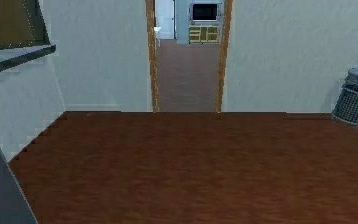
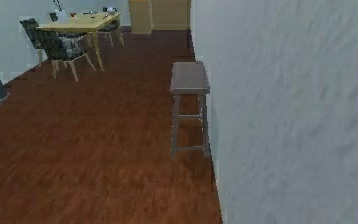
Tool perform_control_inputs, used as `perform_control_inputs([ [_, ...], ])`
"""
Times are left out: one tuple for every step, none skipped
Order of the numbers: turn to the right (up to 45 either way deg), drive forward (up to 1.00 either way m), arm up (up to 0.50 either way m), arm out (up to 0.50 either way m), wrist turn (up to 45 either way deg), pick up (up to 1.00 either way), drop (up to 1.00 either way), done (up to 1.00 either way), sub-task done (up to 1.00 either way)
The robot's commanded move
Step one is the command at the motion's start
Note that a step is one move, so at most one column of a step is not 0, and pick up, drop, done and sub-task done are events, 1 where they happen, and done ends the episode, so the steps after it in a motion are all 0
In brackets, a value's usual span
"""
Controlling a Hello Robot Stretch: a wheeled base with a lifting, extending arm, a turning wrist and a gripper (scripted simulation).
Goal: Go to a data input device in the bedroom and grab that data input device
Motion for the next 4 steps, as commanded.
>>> perform_control_inputs([
  [0.0, 0.15, 0.00, 0.00, 0.0, 0.00, 0.00, 0.00, 0.00],
  [-45.0, 0.00, 0.00, 0.00, 0.0, 0.00, 0.00, 0.00, 0.00],
  [-18.0, 0.00, 0.00, 0.00, 0.0, 0.00, 0.00, 0.00, 0.00],
  [0.0, 0.30, 0.00, 0.00, 0.0, 0.00, 0.00, 0.00, 0.00],
])
